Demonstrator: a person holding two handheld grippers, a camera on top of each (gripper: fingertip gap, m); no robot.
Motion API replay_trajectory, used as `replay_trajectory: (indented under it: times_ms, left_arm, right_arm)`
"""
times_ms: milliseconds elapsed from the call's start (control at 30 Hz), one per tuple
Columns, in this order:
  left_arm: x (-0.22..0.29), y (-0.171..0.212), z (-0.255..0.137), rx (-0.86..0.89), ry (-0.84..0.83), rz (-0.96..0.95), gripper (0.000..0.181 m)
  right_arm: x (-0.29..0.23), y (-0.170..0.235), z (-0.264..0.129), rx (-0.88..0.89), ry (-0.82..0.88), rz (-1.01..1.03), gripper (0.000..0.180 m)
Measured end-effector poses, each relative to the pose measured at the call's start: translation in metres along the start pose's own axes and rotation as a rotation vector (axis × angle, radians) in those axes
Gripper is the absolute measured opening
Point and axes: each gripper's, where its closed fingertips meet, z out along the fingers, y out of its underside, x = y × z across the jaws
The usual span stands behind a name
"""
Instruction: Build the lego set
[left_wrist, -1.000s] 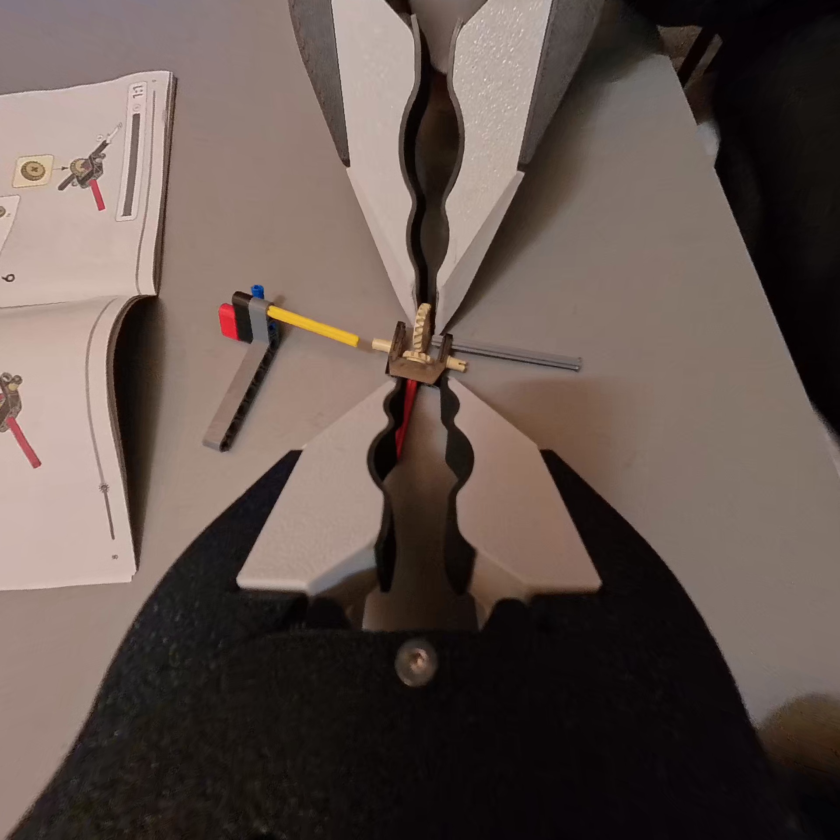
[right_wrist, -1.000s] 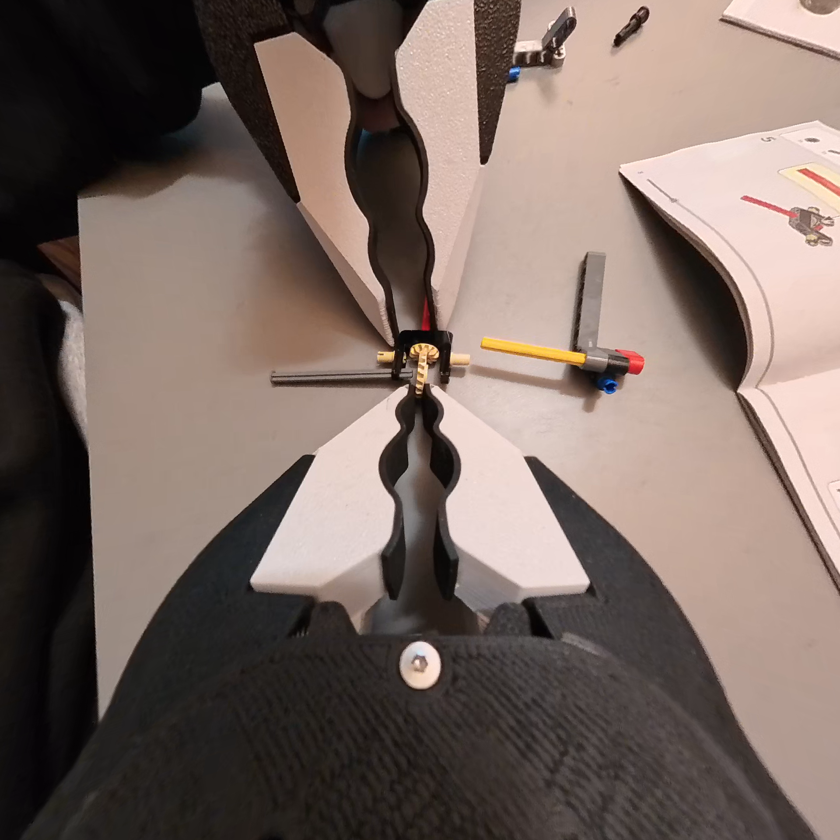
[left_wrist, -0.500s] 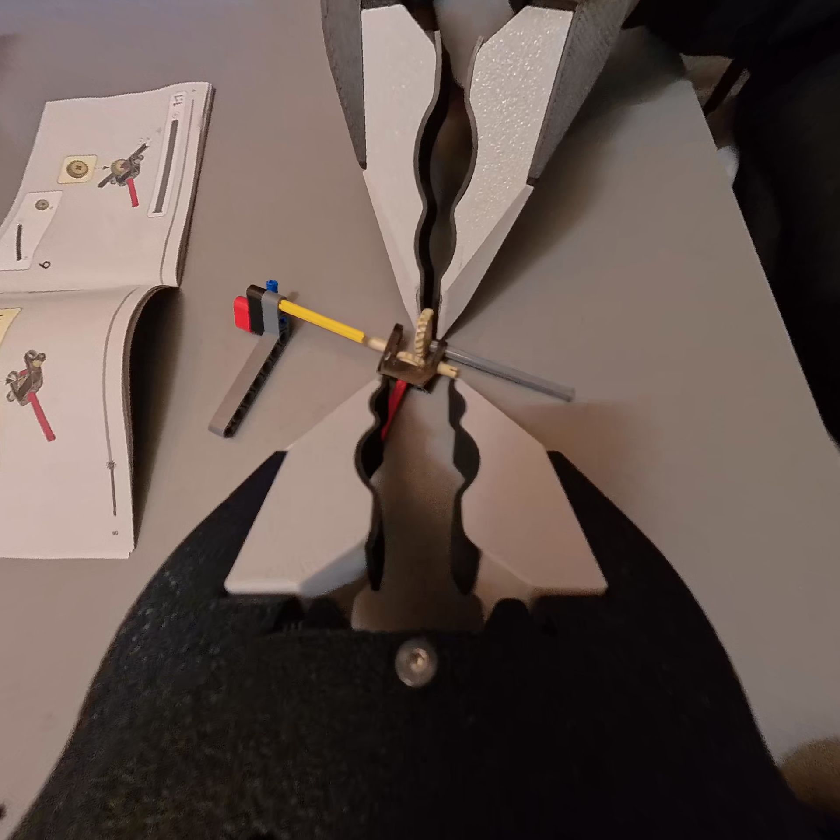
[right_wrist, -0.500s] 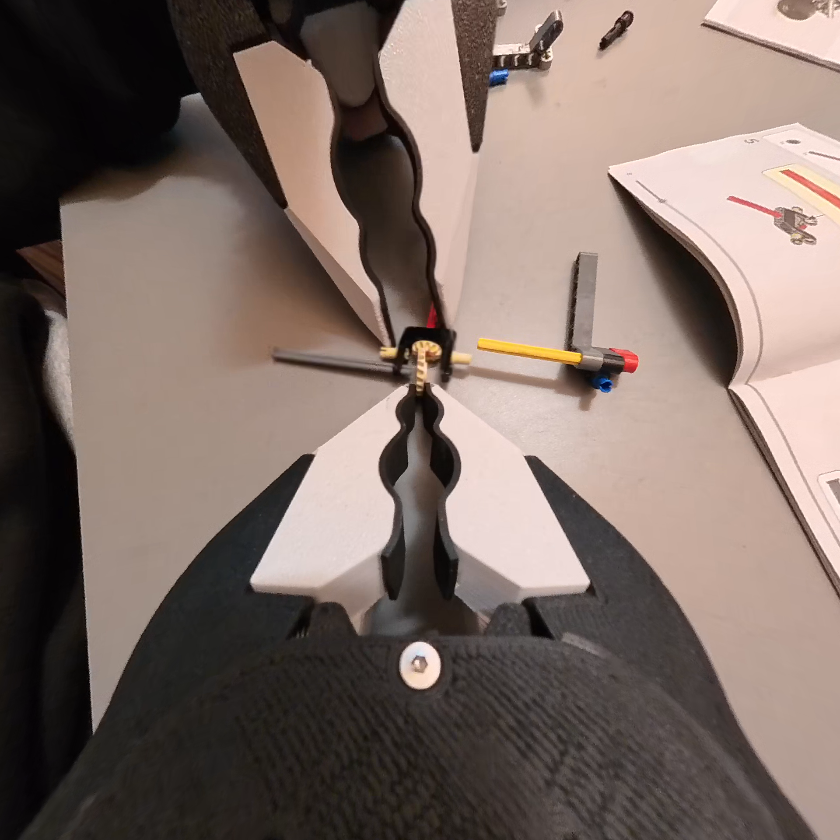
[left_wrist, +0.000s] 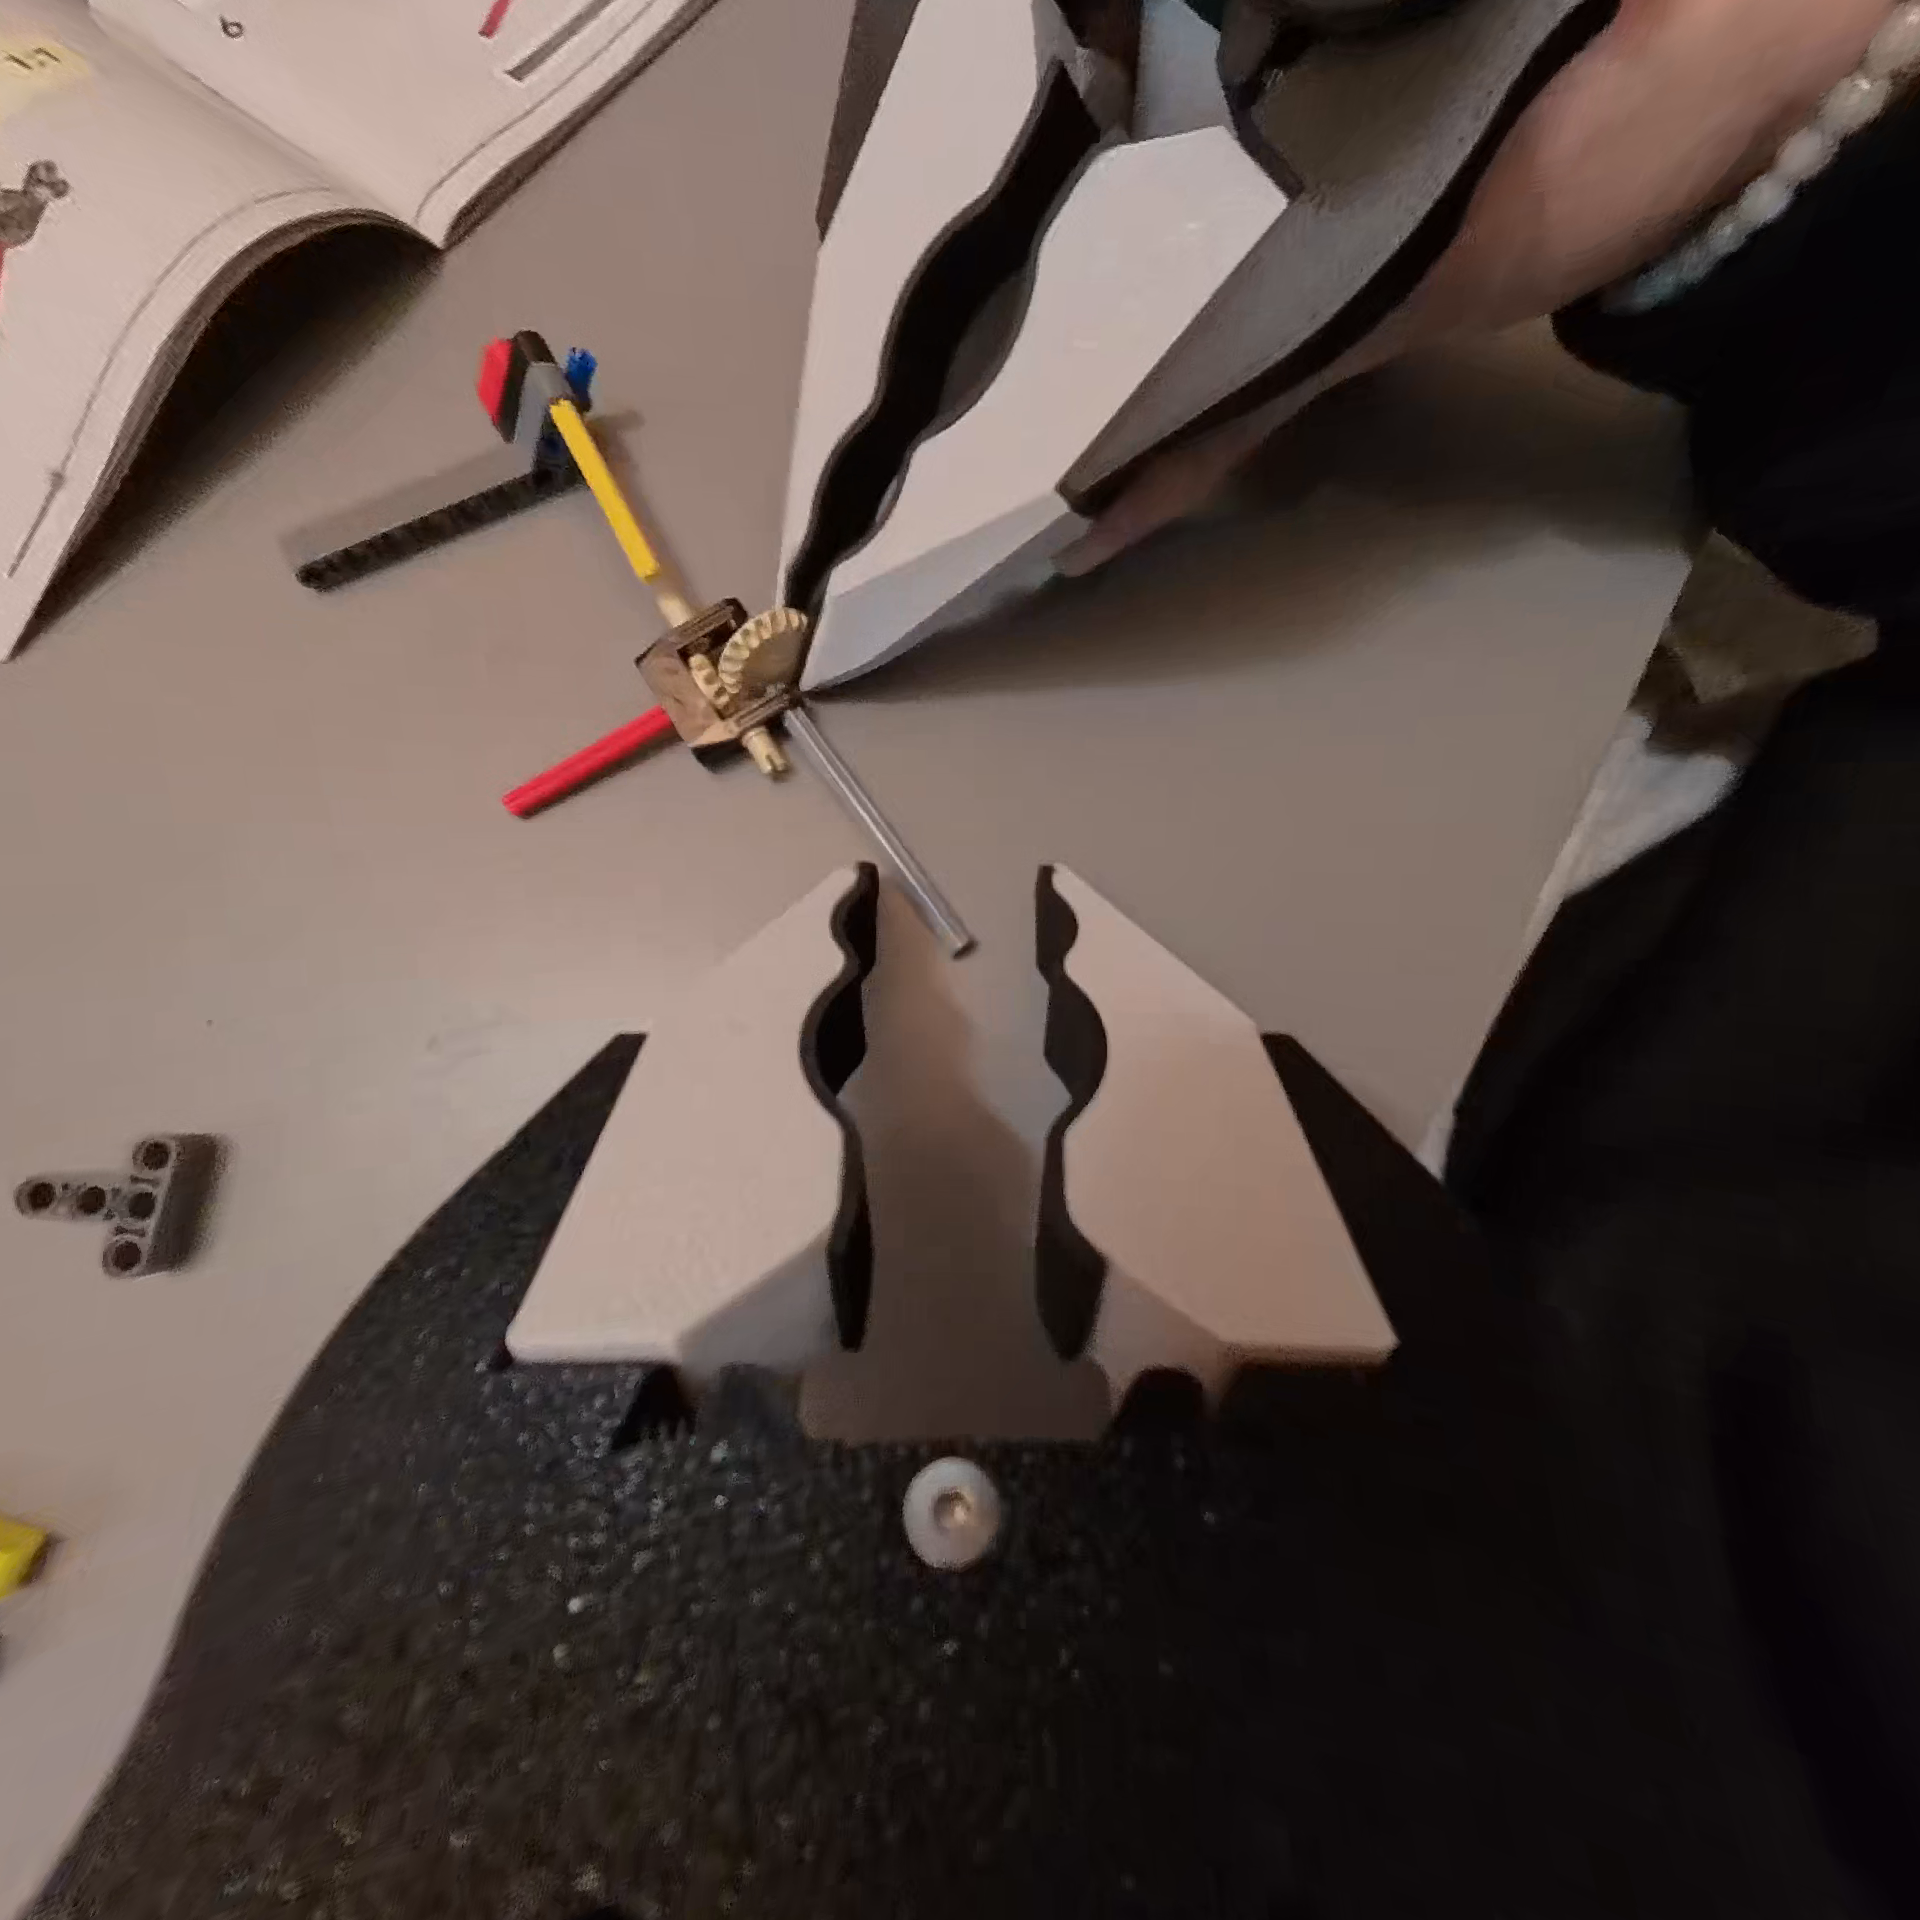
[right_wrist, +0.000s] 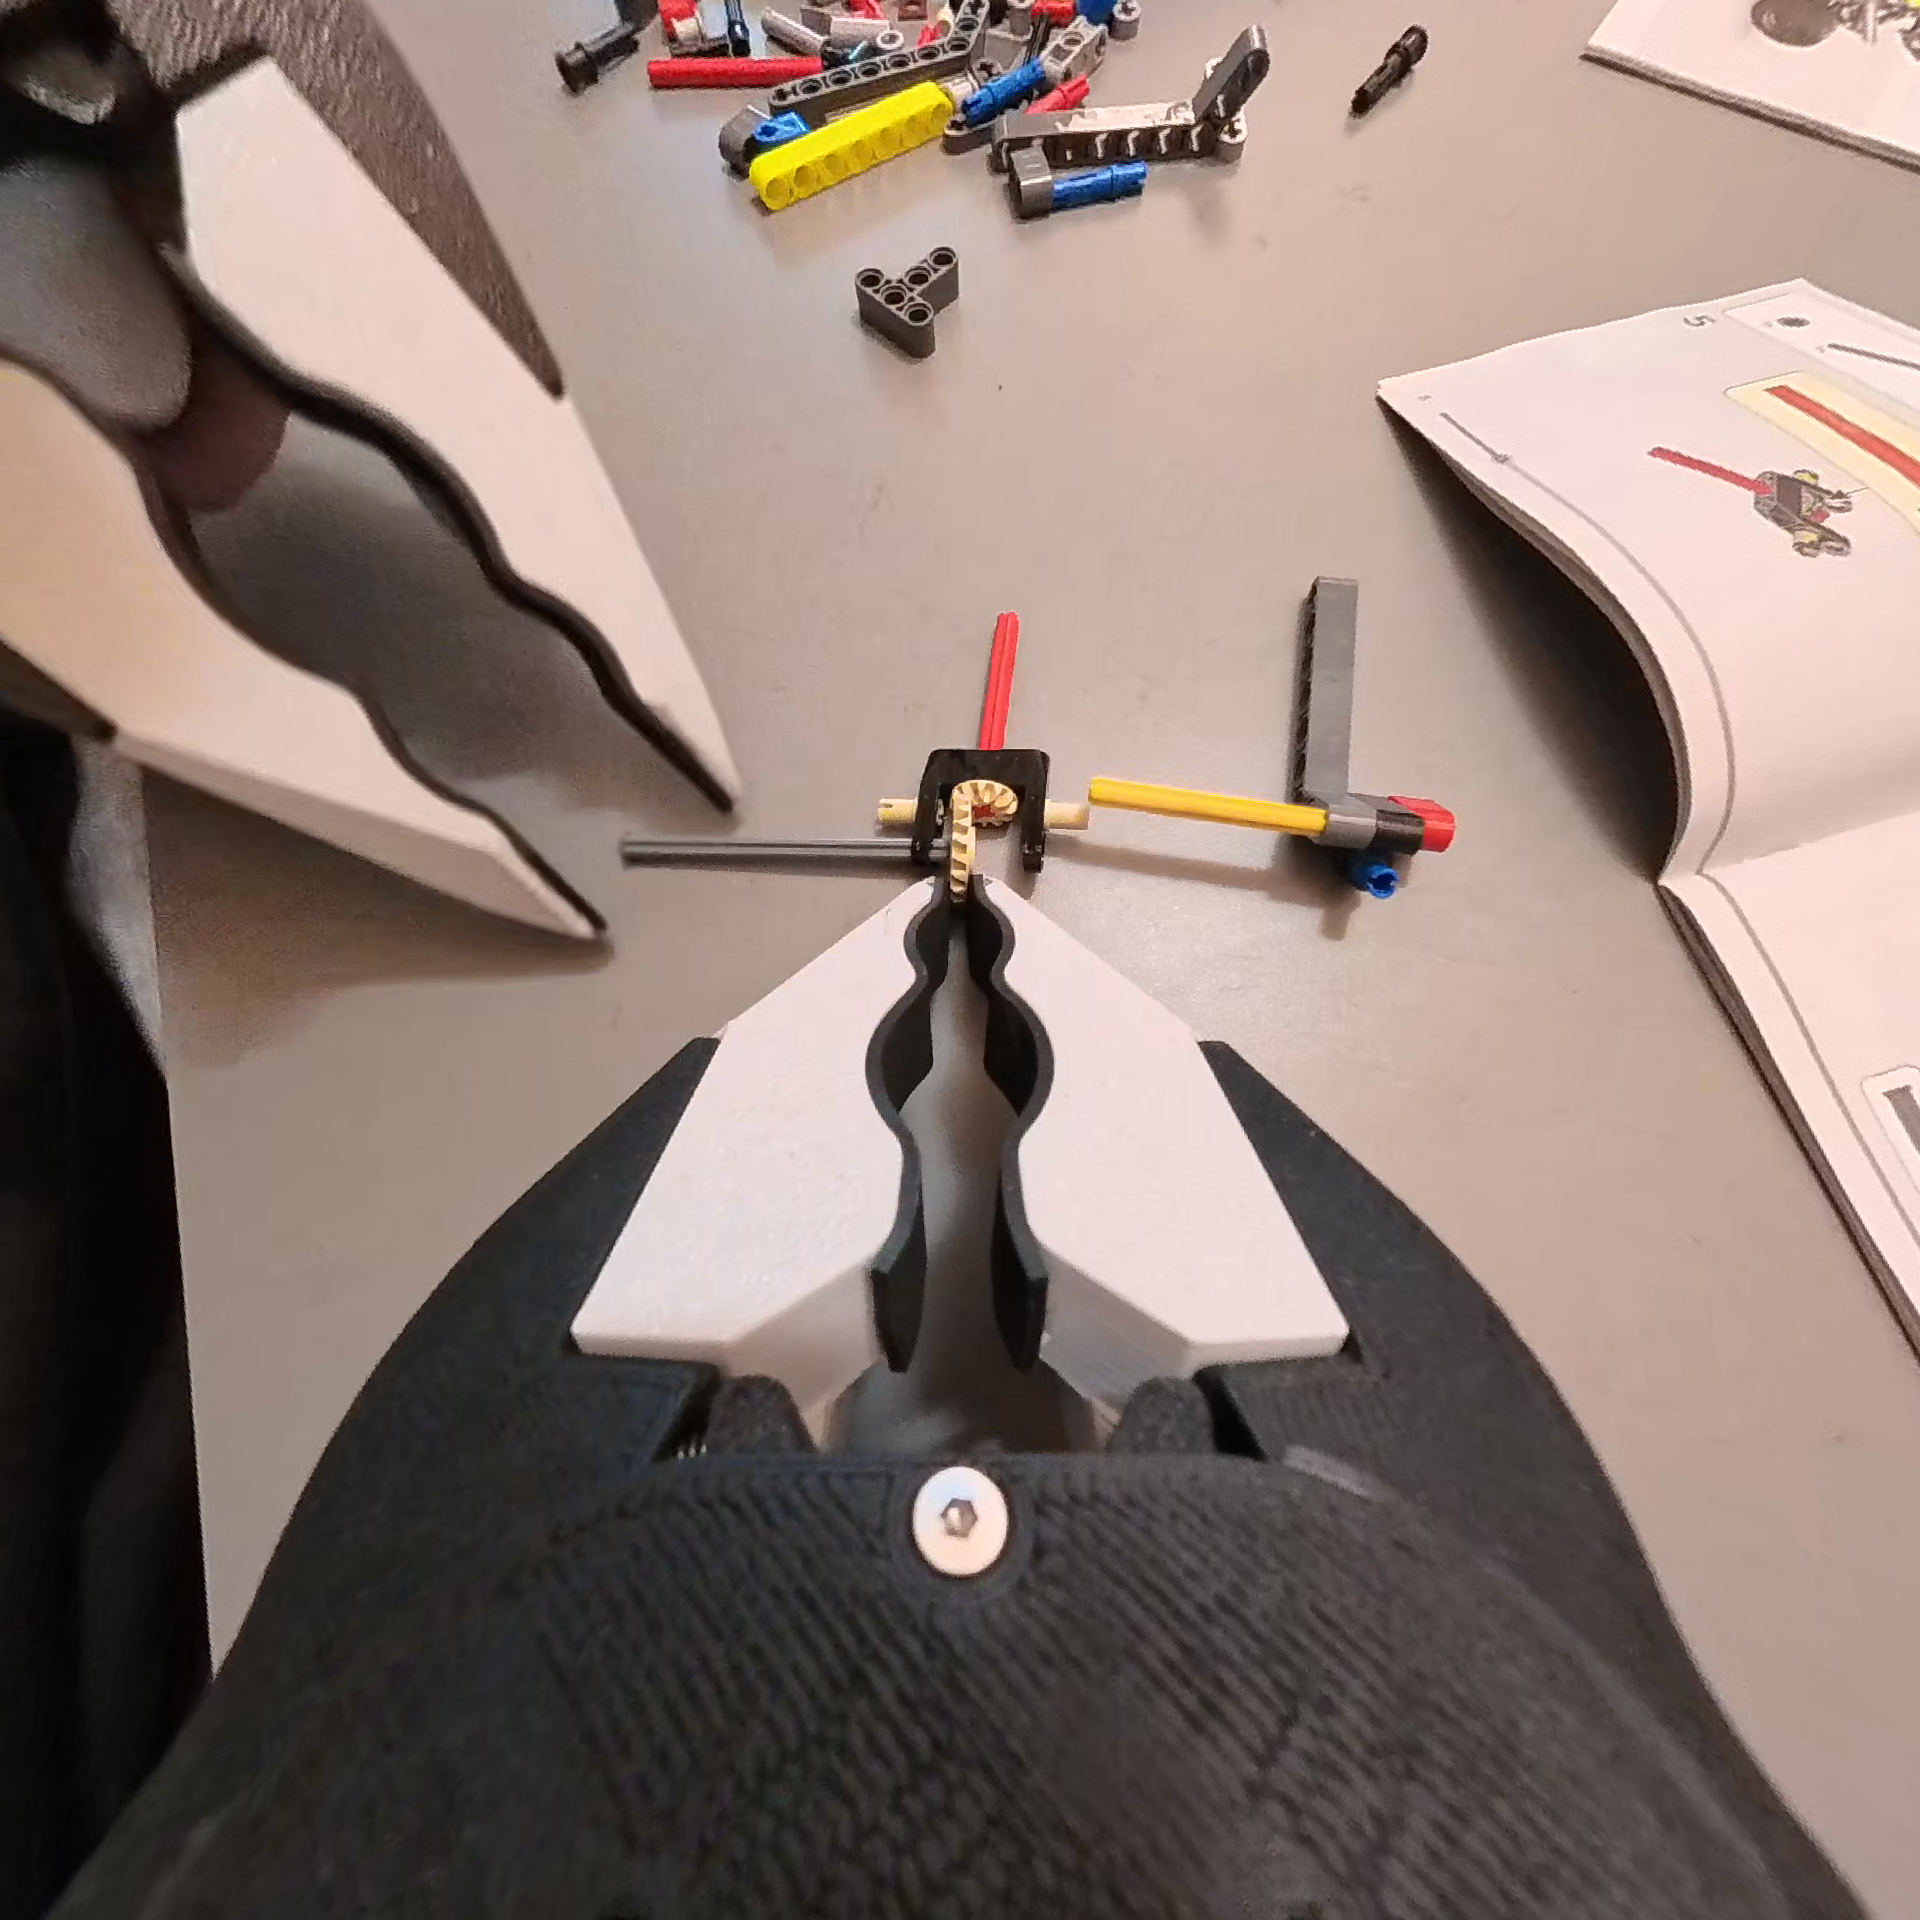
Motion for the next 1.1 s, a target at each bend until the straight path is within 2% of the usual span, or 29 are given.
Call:
replay_trajectory:
  times_ms: [67,167,567,867,1100]
  left_arm:
    - [-0.003,-0.003,0.008,0.016,-0.042,-0.034,0.026]
    - [-0.01,-0.008,0.013,0.032,-0.106,-0.03,0.01]
    - [-0.03,-0.003,0.008,0.062,-0.139,-0.077,0.002]
    - [-0.038,-0.012,0.003,0.145,-0.03,-0.283,0.002]
    - [-0.037,-0.013,0.008,0.121,-0.045,-0.263,0.002]
  right_arm:
    - [0.0,0.0,0.0,0.0,0.003,0.0,0.001]
    - [0.0,0.0,0.0,0.0,0.004,0.003,0.001]
    - [0.003,-0.001,0.001,0.001,0.027,0.015,0.001]
    - [0.009,-0.005,0.005,0.007,0.093,0.105,0.001]
    - [0.01,-0.007,0.007,0.011,0.103,0.138,0.001]
